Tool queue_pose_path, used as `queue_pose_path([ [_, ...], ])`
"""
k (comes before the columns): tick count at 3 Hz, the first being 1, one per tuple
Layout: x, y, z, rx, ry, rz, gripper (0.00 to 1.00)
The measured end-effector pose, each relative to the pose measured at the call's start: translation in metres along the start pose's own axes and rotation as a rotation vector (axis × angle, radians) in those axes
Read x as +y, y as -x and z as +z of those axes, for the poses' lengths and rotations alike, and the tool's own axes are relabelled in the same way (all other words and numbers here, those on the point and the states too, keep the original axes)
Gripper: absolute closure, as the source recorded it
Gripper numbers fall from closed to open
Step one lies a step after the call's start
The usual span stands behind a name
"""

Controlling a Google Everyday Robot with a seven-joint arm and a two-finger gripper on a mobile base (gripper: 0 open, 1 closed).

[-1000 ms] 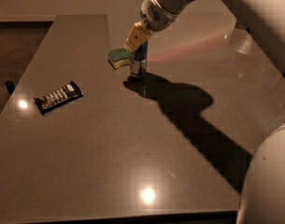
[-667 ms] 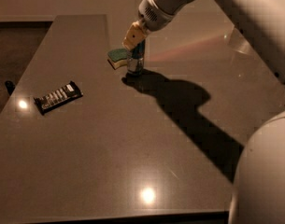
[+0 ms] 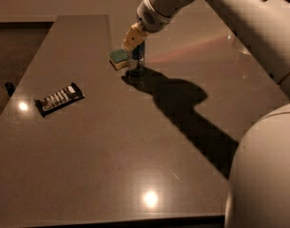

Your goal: Move redbull can near sponge

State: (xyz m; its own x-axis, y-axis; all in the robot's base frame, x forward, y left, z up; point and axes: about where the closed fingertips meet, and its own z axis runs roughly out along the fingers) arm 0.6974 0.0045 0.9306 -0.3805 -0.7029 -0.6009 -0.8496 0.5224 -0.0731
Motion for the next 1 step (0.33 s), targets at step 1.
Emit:
queue_pose_path([
  [1, 0.0011, 0.0001, 0.0022, 0.002, 0.004, 0.0, 0.05],
])
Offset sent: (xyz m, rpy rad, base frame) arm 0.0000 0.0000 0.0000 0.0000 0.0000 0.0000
